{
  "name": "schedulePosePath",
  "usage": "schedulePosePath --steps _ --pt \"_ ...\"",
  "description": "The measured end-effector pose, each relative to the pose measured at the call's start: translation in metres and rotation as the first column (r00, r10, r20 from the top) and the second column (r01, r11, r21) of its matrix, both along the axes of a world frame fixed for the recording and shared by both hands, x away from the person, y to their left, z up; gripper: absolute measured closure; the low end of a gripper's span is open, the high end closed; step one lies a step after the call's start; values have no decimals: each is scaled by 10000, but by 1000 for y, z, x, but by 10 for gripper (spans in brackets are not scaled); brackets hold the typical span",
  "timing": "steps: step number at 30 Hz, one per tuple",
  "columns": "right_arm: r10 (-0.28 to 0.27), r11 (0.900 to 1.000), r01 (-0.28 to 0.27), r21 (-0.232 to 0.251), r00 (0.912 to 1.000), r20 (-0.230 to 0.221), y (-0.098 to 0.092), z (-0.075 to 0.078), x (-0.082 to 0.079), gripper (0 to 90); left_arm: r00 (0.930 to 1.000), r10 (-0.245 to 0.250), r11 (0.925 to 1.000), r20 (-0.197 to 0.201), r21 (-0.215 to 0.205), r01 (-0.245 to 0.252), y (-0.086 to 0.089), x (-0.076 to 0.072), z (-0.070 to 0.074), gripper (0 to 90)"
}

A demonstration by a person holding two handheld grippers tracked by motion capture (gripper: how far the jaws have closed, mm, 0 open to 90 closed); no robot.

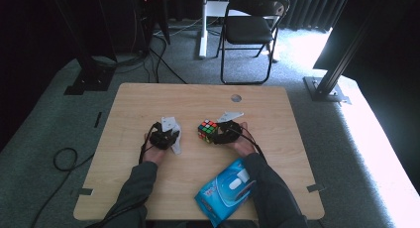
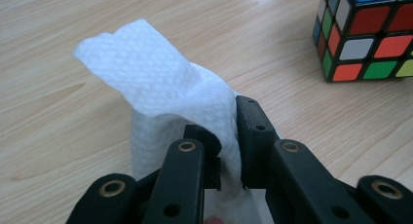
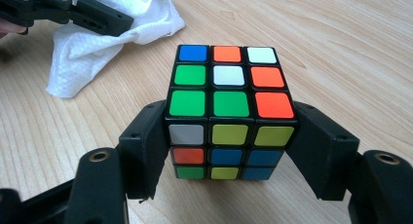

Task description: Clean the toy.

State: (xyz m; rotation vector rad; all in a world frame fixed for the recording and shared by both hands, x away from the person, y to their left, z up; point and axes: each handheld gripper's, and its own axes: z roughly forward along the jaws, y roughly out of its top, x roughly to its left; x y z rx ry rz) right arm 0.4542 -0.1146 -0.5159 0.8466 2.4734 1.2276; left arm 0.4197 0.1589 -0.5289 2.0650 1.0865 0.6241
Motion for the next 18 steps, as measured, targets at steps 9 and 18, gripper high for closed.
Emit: schedulePosePath --steps 9,18 --pt "39 10000 -39 -13 10000 -25 -3 -2 0 343 10000 18 10000 -74 50 -18 1 -1 -3 779" --pt "136 9995 -132 -288 9998 137 -1 -3 -2 342 9993 272 9996 -255 92 -270 0 -1 -7 655"
